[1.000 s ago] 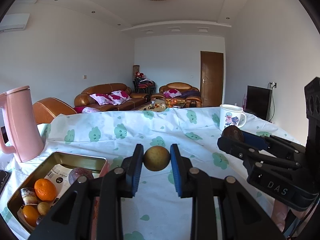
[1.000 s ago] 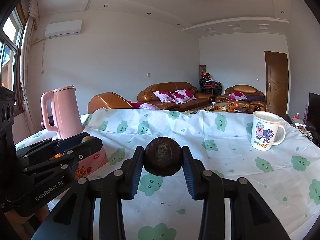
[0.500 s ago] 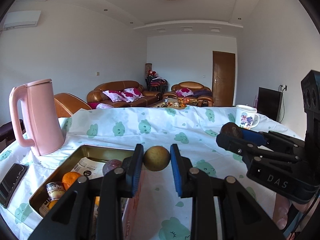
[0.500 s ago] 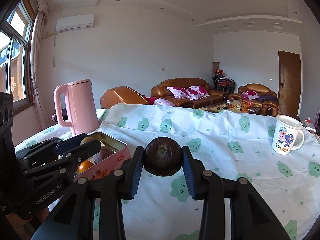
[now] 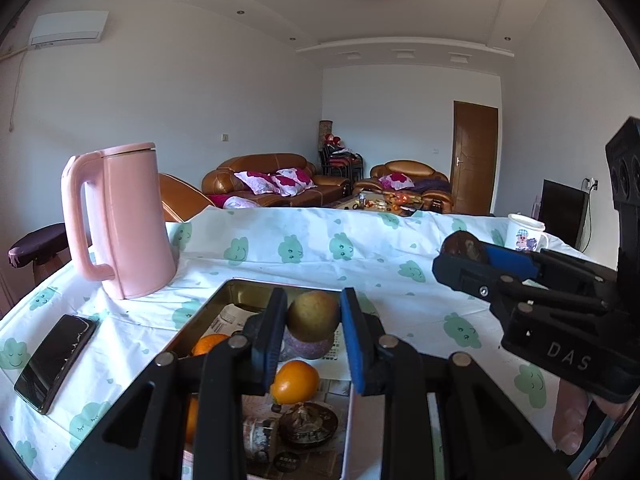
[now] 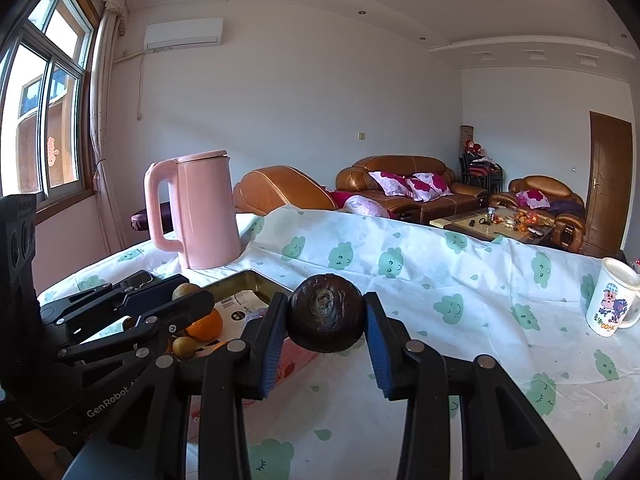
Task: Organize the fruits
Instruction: 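Carry the brown and yellow fruits over the tin box and lower them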
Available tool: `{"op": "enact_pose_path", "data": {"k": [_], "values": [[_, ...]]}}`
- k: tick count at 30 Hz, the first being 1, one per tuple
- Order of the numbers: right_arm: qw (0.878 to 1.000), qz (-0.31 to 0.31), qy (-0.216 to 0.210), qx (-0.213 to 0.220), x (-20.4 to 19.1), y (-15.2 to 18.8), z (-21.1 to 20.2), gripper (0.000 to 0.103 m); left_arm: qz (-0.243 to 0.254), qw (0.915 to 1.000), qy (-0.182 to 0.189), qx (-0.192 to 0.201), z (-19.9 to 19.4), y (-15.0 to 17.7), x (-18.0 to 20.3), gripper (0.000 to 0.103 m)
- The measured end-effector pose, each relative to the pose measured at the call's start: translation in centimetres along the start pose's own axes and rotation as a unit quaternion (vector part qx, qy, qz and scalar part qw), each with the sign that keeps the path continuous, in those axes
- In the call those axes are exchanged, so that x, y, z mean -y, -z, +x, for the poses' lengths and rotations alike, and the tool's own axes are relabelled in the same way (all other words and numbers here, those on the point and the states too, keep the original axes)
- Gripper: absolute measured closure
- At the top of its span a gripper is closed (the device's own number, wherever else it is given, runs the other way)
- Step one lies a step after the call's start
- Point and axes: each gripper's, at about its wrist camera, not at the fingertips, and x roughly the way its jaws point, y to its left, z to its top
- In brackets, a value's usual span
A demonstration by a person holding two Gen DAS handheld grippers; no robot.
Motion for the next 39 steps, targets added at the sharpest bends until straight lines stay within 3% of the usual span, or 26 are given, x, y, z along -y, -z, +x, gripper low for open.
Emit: {"op": "enact_pose_path", "data": {"k": [16,32,36,39], "values": [[0.998,-0.021,-0.043,-0.050,-4.4,-0.2,4.6,0.063,-0.035,0.9984,-0.028,-0.034,0.2,0.8,-4.7,0.074],[0.988,-0.015,-0.069,-0.137,-5.5,1.7,8.6,0.063,-0.032,0.9971,-0.025,-0.064,0.7,1.4,-5.2,0.074],[0.986,-0.016,-0.076,-0.150,-5.7,2.3,9.0,0.062,-0.035,0.9970,-0.034,-0.060,0.5,1.4,-5.5,0.069],[0.987,-0.013,-0.066,-0.145,-5.4,2.3,8.7,0.051,-0.038,0.9967,-0.043,-0.056,0.1,1.4,-5.8,0.060]]}}
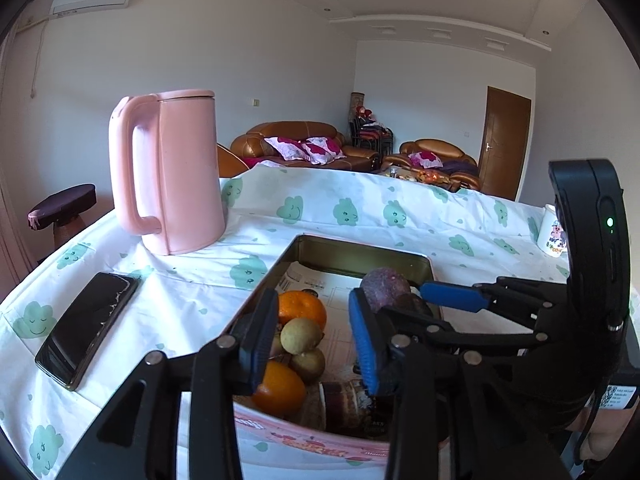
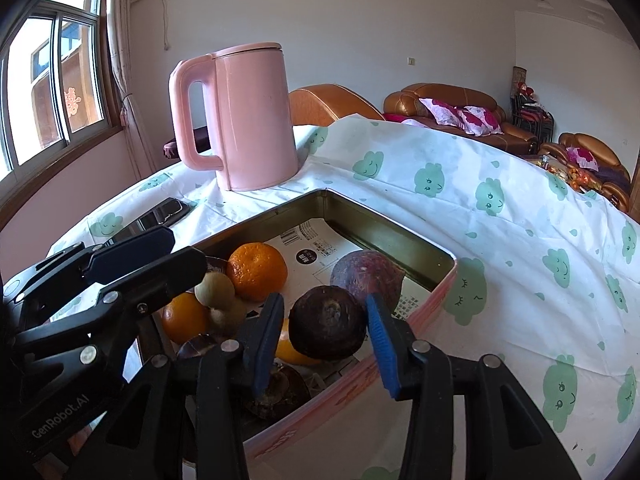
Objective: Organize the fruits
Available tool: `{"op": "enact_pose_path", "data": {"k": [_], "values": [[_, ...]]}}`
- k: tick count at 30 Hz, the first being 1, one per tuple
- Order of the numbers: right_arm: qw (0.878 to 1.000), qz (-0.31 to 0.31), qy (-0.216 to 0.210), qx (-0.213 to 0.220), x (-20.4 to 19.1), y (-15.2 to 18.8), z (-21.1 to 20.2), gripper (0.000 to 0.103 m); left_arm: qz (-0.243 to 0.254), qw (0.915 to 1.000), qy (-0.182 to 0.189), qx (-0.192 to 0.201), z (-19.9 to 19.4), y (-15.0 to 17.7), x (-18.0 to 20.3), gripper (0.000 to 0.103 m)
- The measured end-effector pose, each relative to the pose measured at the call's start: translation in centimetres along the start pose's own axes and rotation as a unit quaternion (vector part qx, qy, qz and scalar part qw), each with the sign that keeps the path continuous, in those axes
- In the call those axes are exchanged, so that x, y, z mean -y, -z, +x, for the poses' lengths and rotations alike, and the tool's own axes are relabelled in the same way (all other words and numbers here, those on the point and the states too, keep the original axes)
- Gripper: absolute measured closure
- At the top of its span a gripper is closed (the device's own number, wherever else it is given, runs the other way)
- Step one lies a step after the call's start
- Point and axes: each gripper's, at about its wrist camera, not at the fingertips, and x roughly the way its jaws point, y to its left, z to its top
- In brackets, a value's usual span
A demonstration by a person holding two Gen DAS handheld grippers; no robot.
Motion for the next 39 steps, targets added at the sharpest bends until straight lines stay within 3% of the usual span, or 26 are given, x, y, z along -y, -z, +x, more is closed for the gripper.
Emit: {"op": "enact_pose_path", "data": {"k": [5,8,17,39], "values": [[1.000,0.012,0.002,0.012,0.7,0.1,-1.1,0.044,-0.010,0.9996,-0.011,0.023,-1.1,0.0,-0.7,0.018],[1.000,0.015,0.009,0.022,0.7,0.3,-2.0,0.039,-0.009,0.9992,-0.009,0.039,-2.0,-0.1,-0.5,0.009],[0.998,0.010,0.038,0.050,0.8,1.1,-5.3,0.036,-0.010,0.9973,0.003,0.073,-4.5,-0.9,-0.1,0.003],[0.994,0.035,0.061,0.089,2.6,3.0,-10.2,0.031,0.000,0.9967,0.012,0.080,-5.1,-1.0,1.7,0.002]]}}
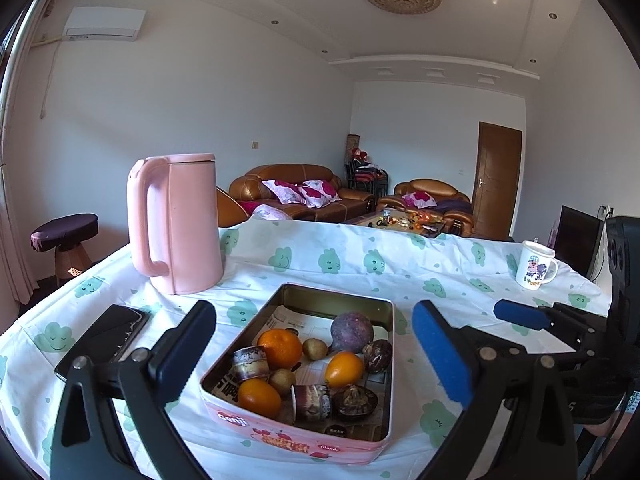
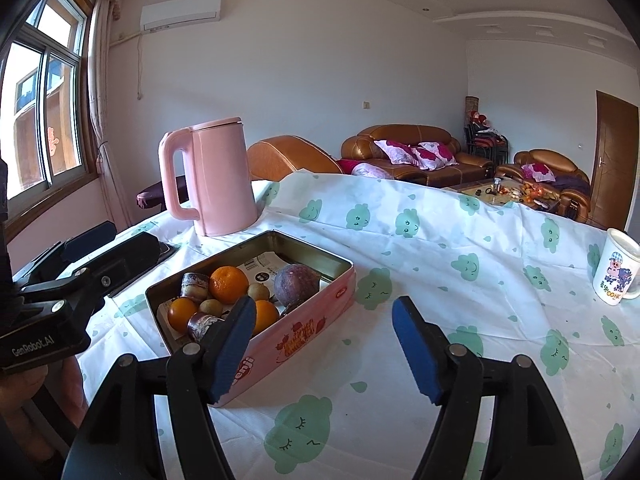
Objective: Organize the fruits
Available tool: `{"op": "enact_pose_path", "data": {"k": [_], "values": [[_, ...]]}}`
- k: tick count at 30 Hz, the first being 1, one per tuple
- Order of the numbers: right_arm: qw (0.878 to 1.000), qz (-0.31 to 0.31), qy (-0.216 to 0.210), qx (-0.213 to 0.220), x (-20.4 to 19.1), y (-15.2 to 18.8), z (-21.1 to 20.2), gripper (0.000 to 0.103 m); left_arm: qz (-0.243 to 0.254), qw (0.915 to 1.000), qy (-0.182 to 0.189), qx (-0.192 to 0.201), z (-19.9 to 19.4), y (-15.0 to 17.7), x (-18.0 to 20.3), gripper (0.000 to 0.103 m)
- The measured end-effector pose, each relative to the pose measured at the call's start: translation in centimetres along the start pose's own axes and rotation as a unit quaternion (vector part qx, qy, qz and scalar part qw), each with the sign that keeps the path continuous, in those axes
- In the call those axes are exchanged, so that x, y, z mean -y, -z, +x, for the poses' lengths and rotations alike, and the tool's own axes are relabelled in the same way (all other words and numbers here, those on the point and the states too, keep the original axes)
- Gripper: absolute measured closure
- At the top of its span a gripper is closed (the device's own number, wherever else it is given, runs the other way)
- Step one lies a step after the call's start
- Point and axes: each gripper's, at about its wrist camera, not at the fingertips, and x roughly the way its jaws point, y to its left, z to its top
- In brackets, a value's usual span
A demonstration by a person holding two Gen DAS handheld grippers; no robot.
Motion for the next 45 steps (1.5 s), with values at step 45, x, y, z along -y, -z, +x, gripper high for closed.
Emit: {"op": "enact_pose_path", "data": {"k": [45], "values": [[0.998,0.017,0.047,0.026,3.2,1.8,-3.1,0.030,0.025,0.9996,0.012,-0.007,-0.2,0.1,3.4,0.000]]}}
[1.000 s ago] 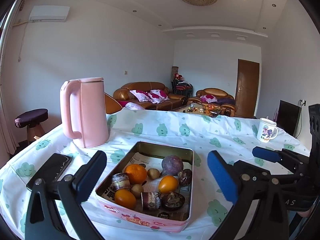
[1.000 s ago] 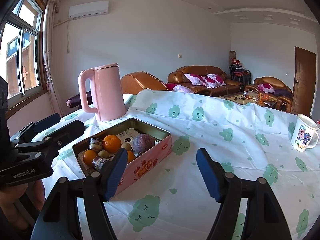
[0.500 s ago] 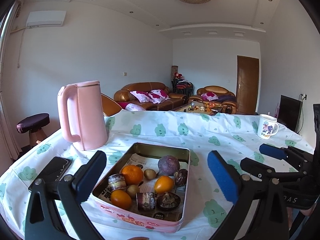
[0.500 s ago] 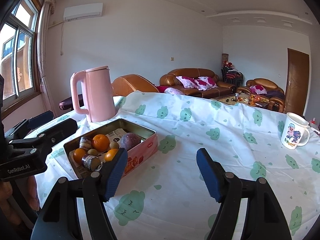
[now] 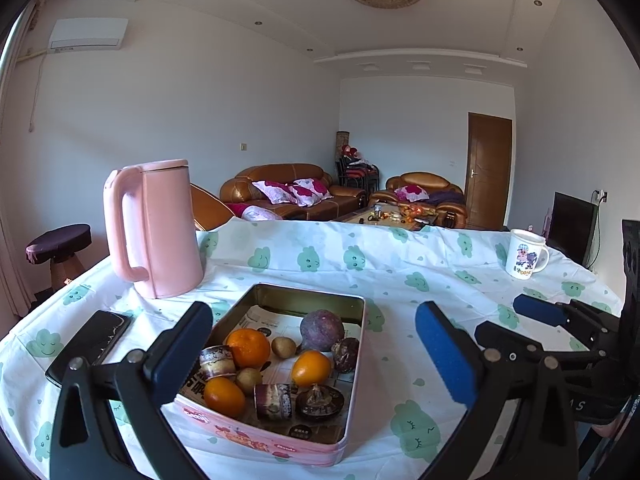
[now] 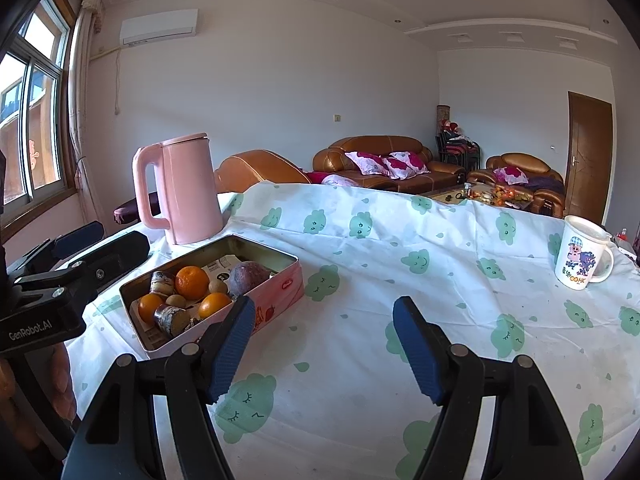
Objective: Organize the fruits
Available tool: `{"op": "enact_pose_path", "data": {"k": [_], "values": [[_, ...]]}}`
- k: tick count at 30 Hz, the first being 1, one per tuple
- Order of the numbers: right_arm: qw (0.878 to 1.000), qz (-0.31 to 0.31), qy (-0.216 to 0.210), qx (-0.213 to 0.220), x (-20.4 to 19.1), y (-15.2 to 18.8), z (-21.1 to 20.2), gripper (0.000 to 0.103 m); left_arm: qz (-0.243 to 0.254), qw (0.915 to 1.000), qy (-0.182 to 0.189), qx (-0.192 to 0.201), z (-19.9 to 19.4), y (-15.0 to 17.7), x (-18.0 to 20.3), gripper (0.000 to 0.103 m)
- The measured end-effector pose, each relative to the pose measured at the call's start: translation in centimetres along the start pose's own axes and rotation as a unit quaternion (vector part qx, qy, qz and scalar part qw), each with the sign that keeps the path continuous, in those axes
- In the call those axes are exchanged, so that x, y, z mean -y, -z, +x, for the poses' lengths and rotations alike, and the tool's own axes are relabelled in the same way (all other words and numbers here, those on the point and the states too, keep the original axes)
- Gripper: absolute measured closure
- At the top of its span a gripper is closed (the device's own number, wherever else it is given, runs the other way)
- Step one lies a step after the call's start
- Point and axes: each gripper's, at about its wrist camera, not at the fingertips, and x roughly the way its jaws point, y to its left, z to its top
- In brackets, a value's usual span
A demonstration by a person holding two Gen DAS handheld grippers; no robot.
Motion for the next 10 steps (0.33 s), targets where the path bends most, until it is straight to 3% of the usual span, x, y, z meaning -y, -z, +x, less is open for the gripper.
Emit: {"op": "enact_pose_path", "data": {"k": [10], "values": [[0.999,0.007,0.036,-0.020,2.8,0.8,0.0,0.030,0.012,0.9999,0.001,-0.001,0.1,0.1,0.7,0.000]]}}
